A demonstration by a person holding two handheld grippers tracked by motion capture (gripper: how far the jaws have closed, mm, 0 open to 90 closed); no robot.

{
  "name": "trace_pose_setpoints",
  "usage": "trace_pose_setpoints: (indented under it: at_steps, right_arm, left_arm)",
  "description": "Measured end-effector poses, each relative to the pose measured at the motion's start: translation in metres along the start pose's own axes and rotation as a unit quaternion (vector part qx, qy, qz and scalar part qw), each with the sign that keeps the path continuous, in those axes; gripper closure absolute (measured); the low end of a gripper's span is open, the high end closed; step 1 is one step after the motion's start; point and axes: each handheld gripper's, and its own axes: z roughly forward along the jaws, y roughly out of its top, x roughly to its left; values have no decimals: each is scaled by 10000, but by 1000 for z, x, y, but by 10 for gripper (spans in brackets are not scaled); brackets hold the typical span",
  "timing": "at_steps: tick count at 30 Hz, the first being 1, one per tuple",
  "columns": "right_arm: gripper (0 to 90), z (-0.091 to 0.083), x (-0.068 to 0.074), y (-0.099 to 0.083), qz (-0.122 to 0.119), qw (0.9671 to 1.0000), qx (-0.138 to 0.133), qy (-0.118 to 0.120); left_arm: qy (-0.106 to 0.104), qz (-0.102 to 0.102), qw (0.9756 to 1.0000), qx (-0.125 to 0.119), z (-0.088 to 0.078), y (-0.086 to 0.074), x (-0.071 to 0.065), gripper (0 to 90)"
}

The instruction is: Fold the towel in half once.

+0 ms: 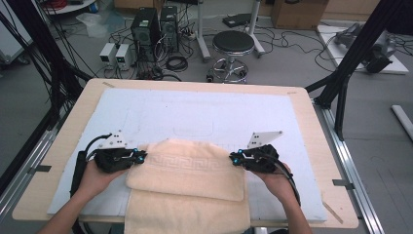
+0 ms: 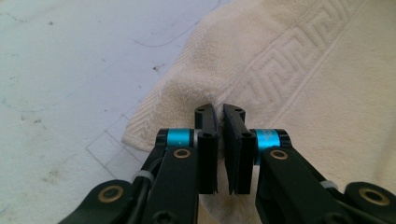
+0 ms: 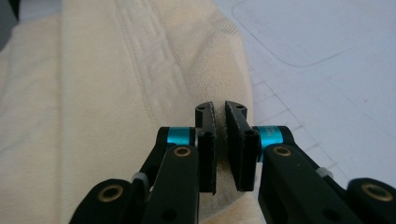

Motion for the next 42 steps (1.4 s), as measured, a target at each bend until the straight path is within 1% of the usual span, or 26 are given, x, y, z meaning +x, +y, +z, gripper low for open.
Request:
trace_pose_setpoints:
  at_steps: [4, 6, 9, 10, 12, 13, 14, 15, 16, 17, 18, 20, 22, 24, 26, 27, 30, 31, 33, 34, 35, 38, 39, 40, 41, 42]
  right_arm:
    - [832, -14, 15, 5, -188, 9997, -144, 77]
    - [831, -21, 26, 5, -339, 9990, -270, 117]
    - [831, -31, 46, 1, -428, 9985, -297, 170]
    - [831, -33, 52, -2, -469, 9983, -282, 202]
    - [825, -36, 67, -7, -515, 9976, -269, 380]
    - [808, -38, 74, -10, -533, 9969, -258, 514]
    - [776, -39, 80, -13, -560, 9958, -277, 667]
    - [725, -40, 85, -15, -545, 9954, -236, 754]
    - [695, -40, 87, -18, -530, 9952, -192, 802]
    - [684, -39, 88, -19, -538, 9953, -152, 786]
    - [669, -38, 87, -20, -549, 9959, -120, 711]
    - [650, -34, 80, -21, -431, 9972, -117, 606]
    - [638, -28, 69, -21, -414, 9982, -51, 439]
    - [616, -22, 57, -21, -323, 9991, 24, 286]
    - [598, -15, 43, -21, -242, 9995, 144, 111]
    - [589, -11, 37, -20, -207, 9996, 183, 38]
    - [561, 1, 19, -20, -168, 9993, 318, -122]
    - [549, 4, 15, -21, -86, 9992, 345, -163]
    - [532, 11, 5, -22, -40, 9987, 424, -283]
    - [522, 13, 2, -23, -49, 9984, 456, -333]
    - [515, 16, 0, -24, -32, 9981, 481, -378]
    - [496, 21, -7, -29, 41, 9974, 615, -362]
    - [496, 23, -8, -31, 51, 9971, 664, -364]
    - [495, 24, -9, -33, 74, 9970, 701, -325]
    - [495, 25, -9, -34, 108, 9968, 722, -314]
    - [495, 26, -10, -36, 112, 9967, 744, -294]
  left_arm:
    - [-60, 78, 9999, -134, -18, -4, -14, 837]
    - [-61, 153, 9997, -204, -28, -8, -23, 837]
    - [-149, 226, 9993, -254, -42, -16, -41, 837]
    - [-217, 250, 9991, -265, -46, -20, -47, 838]
    - [-491, 316, 9980, -251, -54, -28, -62, 835]
    - [-638, 403, 9969, -209, -58, -31, -68, 827]
    - [-755, 459, 9959, -173, -60, -35, -75, 805]
    - [-789, 557, 9953, -78, -61, -37, -78, 757]
    - [-750, 592, 9954, -41, -60, -38, -81, 698]
    - [-730, 626, 9954, -6, -59, -38, -80, 676]
    - [-683, 632, 9957, 7, -58, -37, -78, 669]
    - [-565, 555, 9969, -41, -53, -33, -69, 634]
    - [-487, 473, 9976, -151, -47, -27, -59, 622]
    - [-382, 363, 9983, -262, -41, -22, -48, 613]
    - [-292, 274, 9988, -277, -34, -17, -35, 599]
    - [-195, 213, 9992, -264, -29, -16, -29, 598]
    - [74, 48, 9999, -106, -13, -13, -11, 590]
    - [155, 8, 9999, -43, -7, -12, -6, 576]
    - [354, -73, 9993, 77, 5, -12, 3, 483]
    - [410, -115, 9990, 149, 10, -12, 8, 450]
    - [443, -156, 9986, 242, 16, -14, 12, 442]
    - [447, -287, 9973, 514, 31, -18, 23, 421]
    - [398, -331, 9968, 606, 34, -20, 27, 420]
    - [290, -411, 9965, 662, 37, -21, 29, 427]
    - [145, -492, 9960, 730, 39, -23, 31, 458]
    - [87, -507, 9959, 739, 40, -23, 31, 492]
